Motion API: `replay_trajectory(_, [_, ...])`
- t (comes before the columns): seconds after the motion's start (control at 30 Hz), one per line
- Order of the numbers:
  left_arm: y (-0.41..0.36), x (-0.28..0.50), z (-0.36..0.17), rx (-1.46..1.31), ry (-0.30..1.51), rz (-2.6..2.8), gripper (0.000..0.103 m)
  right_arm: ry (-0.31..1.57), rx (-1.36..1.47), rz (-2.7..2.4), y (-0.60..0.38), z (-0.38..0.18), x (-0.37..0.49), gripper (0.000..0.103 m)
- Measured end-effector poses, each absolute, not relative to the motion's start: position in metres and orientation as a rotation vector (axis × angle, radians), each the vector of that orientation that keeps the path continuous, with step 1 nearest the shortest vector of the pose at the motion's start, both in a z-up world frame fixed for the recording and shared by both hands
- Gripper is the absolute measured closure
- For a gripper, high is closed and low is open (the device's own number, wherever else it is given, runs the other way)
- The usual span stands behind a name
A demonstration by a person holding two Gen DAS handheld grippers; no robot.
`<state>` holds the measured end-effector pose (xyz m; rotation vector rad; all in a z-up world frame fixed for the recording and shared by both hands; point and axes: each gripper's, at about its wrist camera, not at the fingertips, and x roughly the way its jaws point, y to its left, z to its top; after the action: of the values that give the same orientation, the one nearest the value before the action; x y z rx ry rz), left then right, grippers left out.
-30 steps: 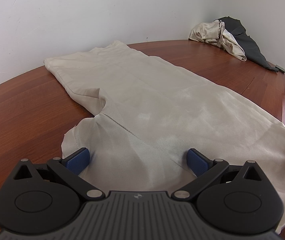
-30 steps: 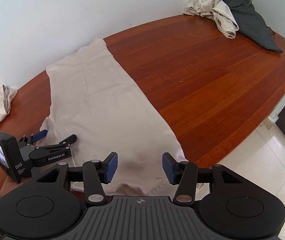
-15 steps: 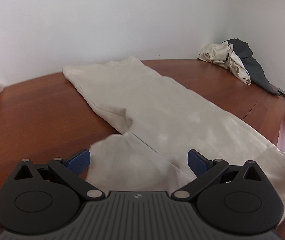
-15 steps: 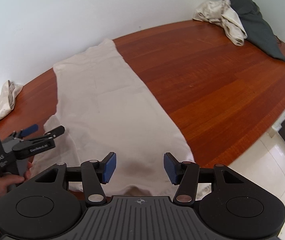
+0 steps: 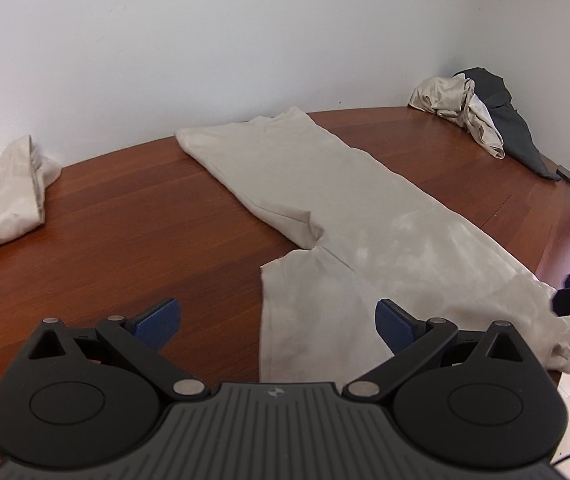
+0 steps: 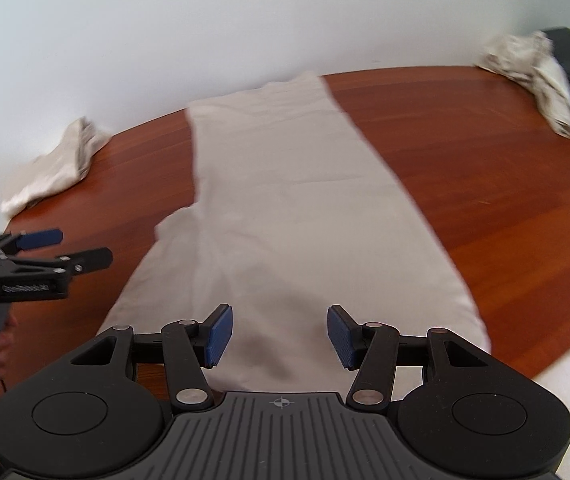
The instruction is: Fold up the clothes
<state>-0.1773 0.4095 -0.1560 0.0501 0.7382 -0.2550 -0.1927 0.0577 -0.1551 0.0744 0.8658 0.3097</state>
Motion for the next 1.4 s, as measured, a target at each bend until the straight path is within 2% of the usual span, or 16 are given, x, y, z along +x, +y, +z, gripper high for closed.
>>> replay_trajectory(0.53, [0.492,-0.245,-0.145,0.045,0.872,-0.226,0.0,0.854,-0.237,0.707,0.196,-0.208,-0.2,0.048])
replay_trajectory(0.63, [0.505,-0.256,-0.144,0.029,0.883,-0.199,0.0,0.869,-0.276,0.746,0.217,-0.218,-0.2,0.058])
replay_trajectory(0.93, [0.527,-0.278,-0.136,-0.01,0.889,-0.132,0.0,0.881,-0.333,0.794,0.254,-0.232,-0.195,0.073])
replay_trajectory(1.03, [0.529,-0.28,-0.135,-0.02,0.886,-0.125,0.0,0.872,-0.346,0.789,0.257,-0.234,-0.193,0.084])
replay_trajectory(1.07, [0.53,-0.281,-0.134,-0.023,0.885,-0.123,0.0,0.869,-0.347,0.787,0.257,-0.235,-0.192,0.093])
replay_trajectory(1.13, [0.531,-0.281,-0.134,-0.026,0.882,-0.125,0.0,0.874,-0.324,0.794,0.255,-0.232,-0.19,0.098])
replay_trajectory(1.4, [0.524,-0.267,-0.135,-0.041,0.855,-0.15,0.0,0.816,-0.18,0.726,0.214,-0.185,-0.176,0.099])
